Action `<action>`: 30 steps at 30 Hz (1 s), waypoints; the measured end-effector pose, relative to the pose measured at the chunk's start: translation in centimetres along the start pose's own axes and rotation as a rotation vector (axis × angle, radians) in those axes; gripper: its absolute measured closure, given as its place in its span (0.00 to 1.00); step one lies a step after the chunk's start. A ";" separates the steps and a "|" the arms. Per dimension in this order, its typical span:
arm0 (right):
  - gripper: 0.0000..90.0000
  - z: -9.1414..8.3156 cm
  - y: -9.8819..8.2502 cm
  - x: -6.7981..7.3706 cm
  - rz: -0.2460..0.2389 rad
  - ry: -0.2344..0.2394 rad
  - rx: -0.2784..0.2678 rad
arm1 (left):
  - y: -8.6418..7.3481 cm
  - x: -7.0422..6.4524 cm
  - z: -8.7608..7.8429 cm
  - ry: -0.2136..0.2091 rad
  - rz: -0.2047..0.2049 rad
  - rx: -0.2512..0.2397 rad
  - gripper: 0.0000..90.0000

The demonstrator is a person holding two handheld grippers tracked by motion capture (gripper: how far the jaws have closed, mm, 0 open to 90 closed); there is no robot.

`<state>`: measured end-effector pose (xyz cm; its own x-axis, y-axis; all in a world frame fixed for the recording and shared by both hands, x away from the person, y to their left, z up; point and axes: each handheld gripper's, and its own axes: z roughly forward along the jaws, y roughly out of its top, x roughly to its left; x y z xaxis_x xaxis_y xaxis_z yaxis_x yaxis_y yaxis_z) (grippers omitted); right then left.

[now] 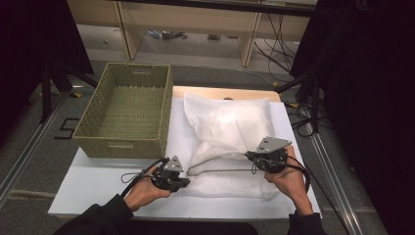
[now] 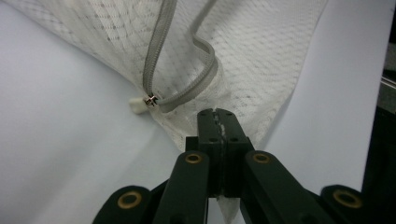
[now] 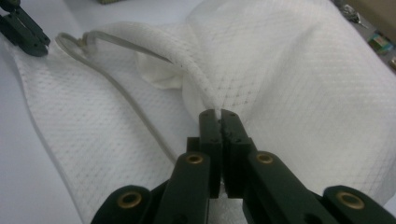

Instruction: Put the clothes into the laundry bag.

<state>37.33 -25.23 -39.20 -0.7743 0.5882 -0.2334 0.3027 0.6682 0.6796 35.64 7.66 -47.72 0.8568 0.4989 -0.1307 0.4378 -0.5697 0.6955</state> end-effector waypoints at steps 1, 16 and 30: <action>1.00 0.0 0.0 0.0 0.000 0.000 0.000 | -0.1 0.0 -0.1 0.001 0.060 0.043 0.99; 1.00 1.5 -2.0 1.7 -0.019 0.035 0.064 | -1.2 -1.4 -1.2 -0.001 0.005 0.031 0.86; 1.00 2.0 -2.4 1.8 -0.019 0.047 0.068 | -1.7 -0.1 -3.7 0.152 0.002 -0.121 0.43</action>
<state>36.35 -24.85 -42.66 -0.8050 0.5540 -0.2123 0.3234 0.7097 0.6259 33.81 11.02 -46.30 0.8023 0.5962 -0.0275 0.3928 -0.4928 0.7764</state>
